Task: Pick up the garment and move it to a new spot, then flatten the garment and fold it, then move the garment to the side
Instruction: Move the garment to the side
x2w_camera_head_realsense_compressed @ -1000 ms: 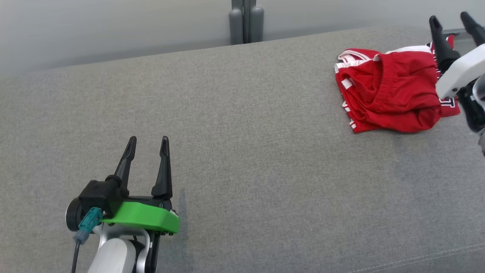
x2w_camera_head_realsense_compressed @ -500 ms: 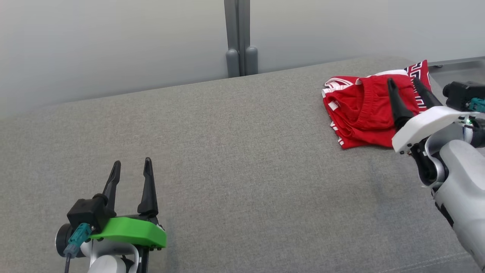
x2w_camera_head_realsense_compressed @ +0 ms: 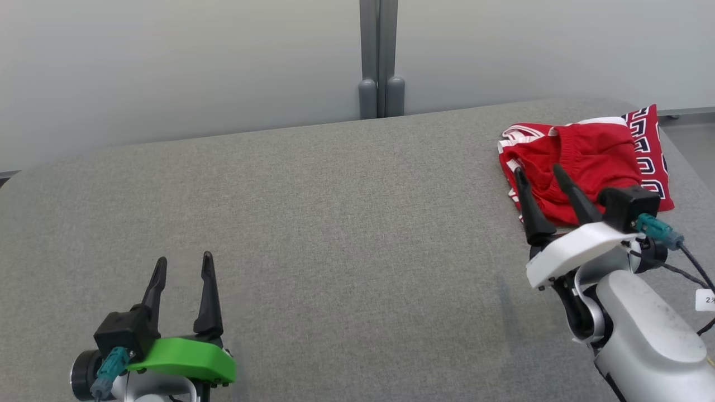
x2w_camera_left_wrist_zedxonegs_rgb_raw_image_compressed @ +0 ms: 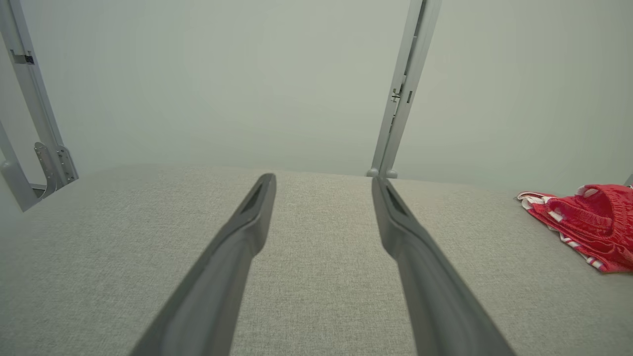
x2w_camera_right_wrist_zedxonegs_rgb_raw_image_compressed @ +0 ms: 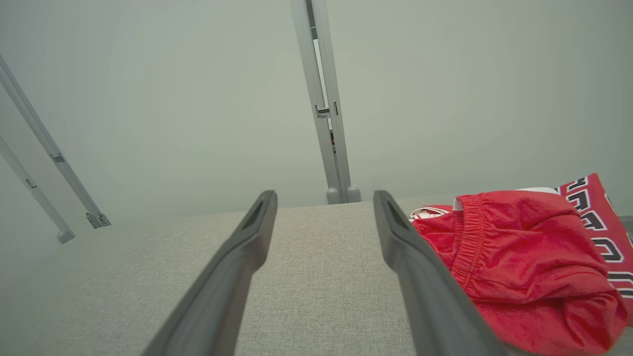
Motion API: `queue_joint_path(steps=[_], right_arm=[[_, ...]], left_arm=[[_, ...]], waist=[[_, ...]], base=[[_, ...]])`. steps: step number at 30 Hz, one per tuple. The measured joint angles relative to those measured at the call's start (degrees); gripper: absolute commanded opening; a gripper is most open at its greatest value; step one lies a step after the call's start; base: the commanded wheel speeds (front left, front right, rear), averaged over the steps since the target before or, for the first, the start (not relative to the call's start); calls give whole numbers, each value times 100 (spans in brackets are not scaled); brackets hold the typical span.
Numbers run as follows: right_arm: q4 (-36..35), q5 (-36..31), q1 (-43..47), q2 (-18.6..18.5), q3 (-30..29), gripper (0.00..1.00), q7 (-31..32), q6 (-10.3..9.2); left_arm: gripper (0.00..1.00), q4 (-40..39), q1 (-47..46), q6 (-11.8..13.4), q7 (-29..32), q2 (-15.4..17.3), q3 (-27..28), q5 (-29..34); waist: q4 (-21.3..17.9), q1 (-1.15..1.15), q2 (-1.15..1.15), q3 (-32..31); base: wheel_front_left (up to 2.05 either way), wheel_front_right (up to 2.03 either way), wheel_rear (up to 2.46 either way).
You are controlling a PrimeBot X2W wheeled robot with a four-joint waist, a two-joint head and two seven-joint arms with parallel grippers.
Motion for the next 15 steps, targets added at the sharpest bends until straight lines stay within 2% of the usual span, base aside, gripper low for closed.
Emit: queue_joint_path(steps=[15], right_arm=[[-889,-916,1156,386,-334,100,0,-43]], left_arm=[[100,27,358,42,-1,-1,219,186]], waist=[[-5,0,0,-3]], base=[[0,0,0]])
